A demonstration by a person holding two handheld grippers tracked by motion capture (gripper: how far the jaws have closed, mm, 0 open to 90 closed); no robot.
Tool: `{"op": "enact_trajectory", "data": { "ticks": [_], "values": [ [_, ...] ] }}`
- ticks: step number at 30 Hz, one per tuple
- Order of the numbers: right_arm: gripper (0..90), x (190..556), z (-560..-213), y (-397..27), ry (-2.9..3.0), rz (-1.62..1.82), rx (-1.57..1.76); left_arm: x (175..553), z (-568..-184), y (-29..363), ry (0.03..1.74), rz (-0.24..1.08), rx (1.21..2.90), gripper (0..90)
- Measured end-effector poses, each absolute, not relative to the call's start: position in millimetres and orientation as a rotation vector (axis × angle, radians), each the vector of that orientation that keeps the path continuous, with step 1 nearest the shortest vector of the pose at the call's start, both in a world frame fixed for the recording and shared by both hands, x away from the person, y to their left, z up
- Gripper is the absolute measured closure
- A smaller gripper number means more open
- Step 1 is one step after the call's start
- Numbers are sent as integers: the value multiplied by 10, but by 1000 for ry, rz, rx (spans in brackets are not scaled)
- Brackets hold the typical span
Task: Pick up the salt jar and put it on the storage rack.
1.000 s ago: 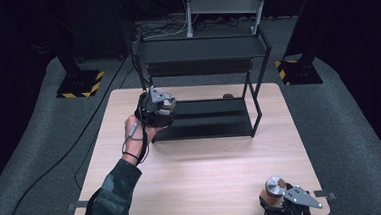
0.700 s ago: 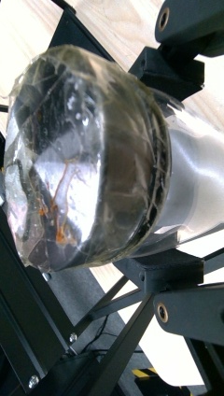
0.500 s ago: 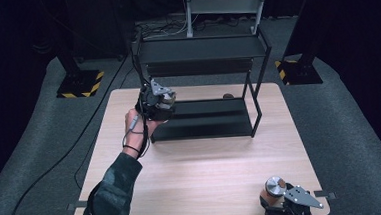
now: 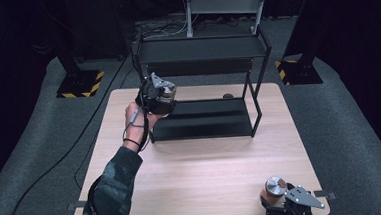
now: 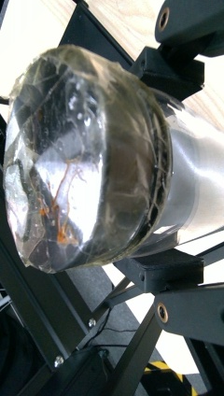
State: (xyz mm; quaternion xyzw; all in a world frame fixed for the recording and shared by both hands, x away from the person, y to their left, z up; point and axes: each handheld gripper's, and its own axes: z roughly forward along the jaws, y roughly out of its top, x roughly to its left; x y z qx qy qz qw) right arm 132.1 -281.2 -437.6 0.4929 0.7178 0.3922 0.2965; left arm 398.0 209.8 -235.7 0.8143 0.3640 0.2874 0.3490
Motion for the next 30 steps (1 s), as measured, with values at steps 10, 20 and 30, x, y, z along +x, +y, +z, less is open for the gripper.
{"op": "enact_trajectory", "data": {
  "ticks": [10, 20, 30],
  "values": [
    [0, 1318, -4376, -2809, 1908, 1042, 1308, 4015, -2228, 2073, 947, 763, 2095, 306],
    [0, 1314, -4370, -2811, 1908, 1044, 1308, 4042, -2065, 2036, 939, 783, 2097, 306],
    [0, 1314, -4371, -2818, 1907, 1044, 1308, 4083, -1948, 2065, 955, 790, 2086, 306]
  ]
}}
